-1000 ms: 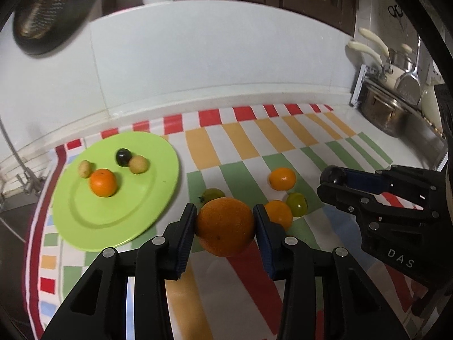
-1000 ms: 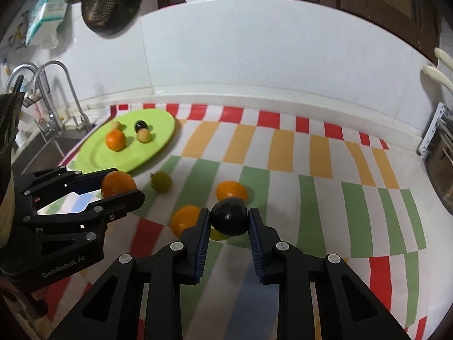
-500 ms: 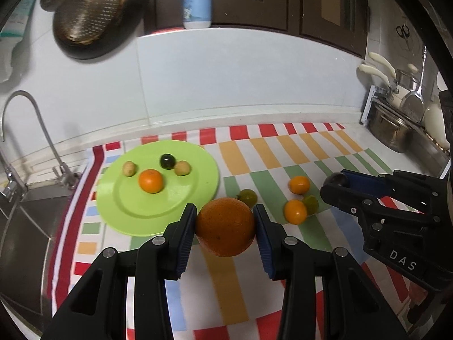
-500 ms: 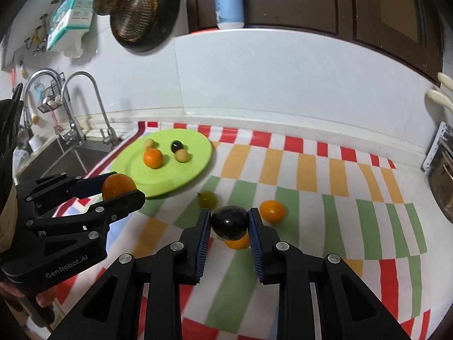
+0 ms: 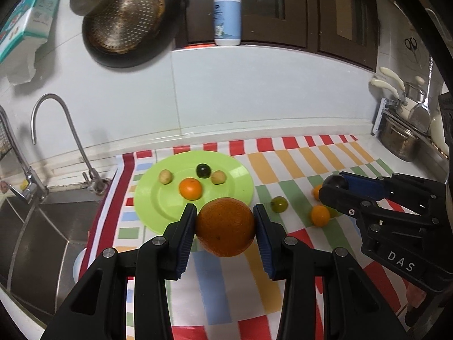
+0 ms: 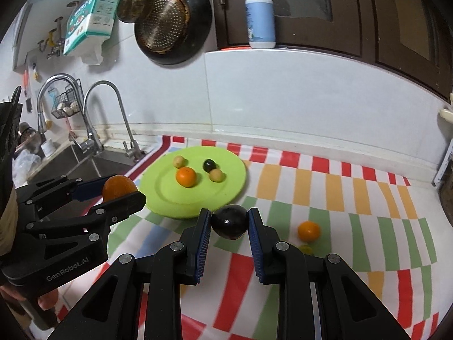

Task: Organize fruits
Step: 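Carry the plum and orange onto the green plate and open both tools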

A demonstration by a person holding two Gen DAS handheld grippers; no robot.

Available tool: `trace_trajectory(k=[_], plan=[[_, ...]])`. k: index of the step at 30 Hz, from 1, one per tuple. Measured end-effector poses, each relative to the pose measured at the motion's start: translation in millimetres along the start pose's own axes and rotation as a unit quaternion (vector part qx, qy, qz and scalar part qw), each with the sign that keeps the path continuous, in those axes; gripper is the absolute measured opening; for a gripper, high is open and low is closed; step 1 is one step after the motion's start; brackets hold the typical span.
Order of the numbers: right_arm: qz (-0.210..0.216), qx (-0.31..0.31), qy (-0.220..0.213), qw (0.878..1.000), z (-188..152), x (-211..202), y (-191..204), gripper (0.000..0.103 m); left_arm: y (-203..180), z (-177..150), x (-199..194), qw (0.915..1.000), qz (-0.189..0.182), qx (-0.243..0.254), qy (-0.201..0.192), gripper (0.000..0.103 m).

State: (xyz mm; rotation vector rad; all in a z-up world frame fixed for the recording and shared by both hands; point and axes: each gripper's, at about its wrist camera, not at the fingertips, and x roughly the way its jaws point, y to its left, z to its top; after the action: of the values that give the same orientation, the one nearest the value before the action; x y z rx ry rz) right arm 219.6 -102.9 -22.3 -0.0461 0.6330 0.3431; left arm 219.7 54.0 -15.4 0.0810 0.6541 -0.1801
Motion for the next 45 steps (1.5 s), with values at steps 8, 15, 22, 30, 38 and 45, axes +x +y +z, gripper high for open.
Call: trace_trajectory(k=[8,15,22,30,38,45], plan=[[0.007,-0.007,0.004,1.000,11.0,14.6,15.2,0.028,19.8,4.7,3.4,0.9999,0.013,-0.009,-0.003,0.040],[0.008,-0.013,0.008,1.000,24.0,31.8,21.2,0.028,34.6,12.0,13.4,0.9996,0.022,-0.017,-0.004,0.040],[0.018,-0.016,0.011,1.000,41.0,54.1,23.3,0.028,50.0,21.0,31.9,0.9994,0.029,-0.018,-0.002,0.040],[0.031,-0.030,0.021,0.999,61.5,89.7,30.6,0.028,68.6,31.0,62.2,0.9993,0.034,-0.010,0.008,0.040],[0.043,-0.034,0.053,0.997,74.3,135.9,35.6,0.028,84.3,41.2,96.7,0.9992,0.029,-0.006,0.027,0.040],[0.045,-0.032,0.080,0.995,78.7,168.7,38.3,0.028,95.4,42.5,123.1,0.9986,0.023,-0.006,0.047,0.040]])
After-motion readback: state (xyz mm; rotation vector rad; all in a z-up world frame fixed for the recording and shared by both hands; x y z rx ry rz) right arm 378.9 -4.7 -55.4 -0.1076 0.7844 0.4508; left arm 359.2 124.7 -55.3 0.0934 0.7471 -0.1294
